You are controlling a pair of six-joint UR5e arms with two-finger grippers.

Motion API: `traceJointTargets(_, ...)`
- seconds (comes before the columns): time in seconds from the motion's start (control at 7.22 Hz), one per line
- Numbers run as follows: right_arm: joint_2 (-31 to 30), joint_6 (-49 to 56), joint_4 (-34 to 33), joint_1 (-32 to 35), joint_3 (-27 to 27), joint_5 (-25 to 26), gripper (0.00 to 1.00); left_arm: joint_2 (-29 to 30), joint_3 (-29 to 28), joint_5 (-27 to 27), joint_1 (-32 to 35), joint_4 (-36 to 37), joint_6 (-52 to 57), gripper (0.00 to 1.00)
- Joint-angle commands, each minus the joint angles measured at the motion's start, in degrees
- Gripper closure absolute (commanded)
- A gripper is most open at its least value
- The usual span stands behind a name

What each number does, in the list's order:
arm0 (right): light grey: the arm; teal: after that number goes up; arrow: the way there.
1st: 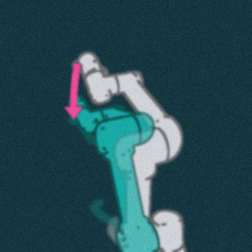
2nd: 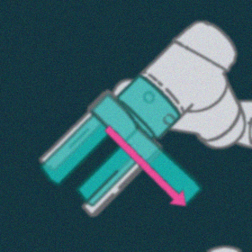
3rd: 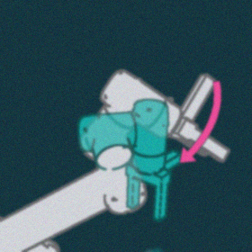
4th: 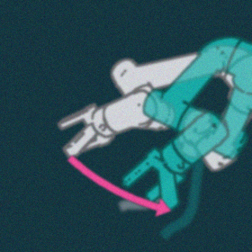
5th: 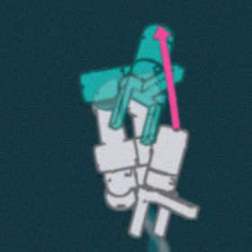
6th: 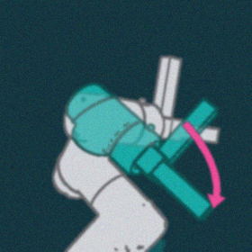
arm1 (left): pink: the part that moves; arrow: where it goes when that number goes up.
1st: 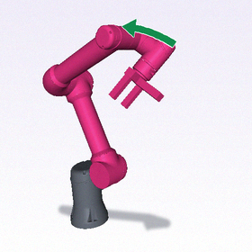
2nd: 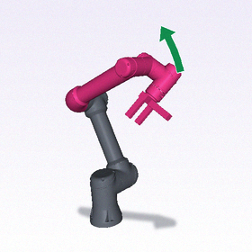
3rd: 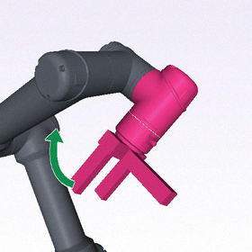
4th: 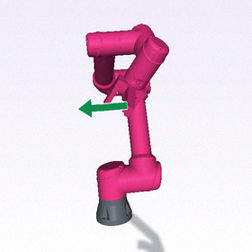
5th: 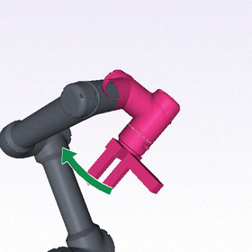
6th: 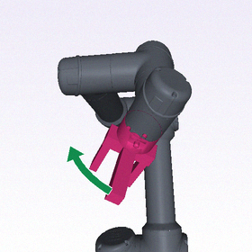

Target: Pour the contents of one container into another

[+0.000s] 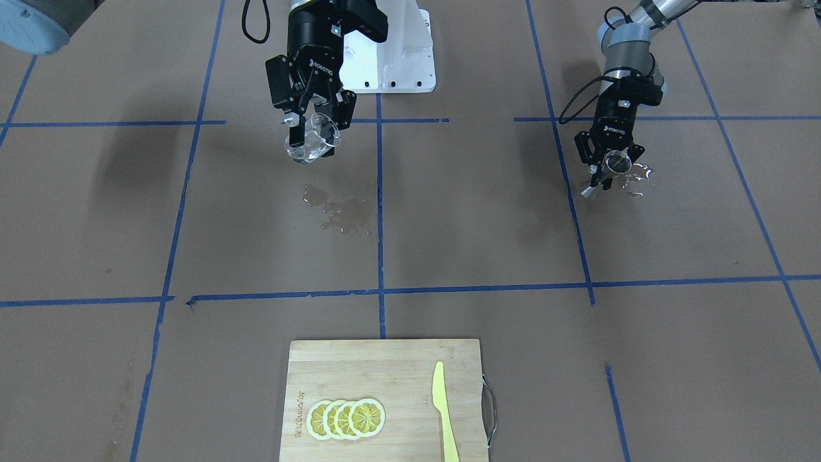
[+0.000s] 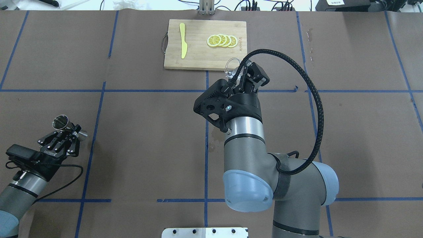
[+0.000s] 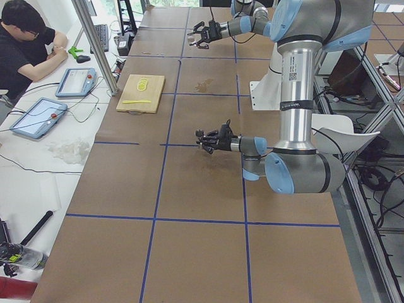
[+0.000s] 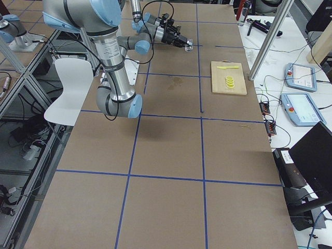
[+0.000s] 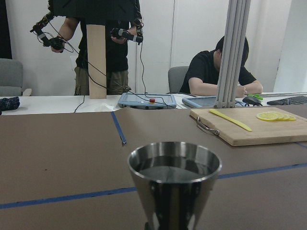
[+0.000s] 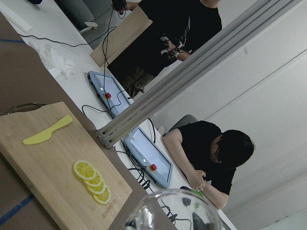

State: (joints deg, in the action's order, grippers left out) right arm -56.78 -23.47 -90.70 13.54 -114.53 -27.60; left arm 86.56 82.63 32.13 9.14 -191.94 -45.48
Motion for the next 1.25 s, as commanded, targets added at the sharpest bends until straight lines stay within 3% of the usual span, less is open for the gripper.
traceJointTargets(0.0, 0.0, 0.0, 0.0, 0.0, -0.1, 0.0, 1.00, 0.3, -1.2, 0.0, 0.0, 0.1, -0.4, 1.00)
traceJointTargets(1.11, -0.4, 0.1, 0.0, 0.0, -0.8, 0.0, 1.00, 0.8, -1.9, 0.0, -0.2, 0.2, 0.6, 0.98)
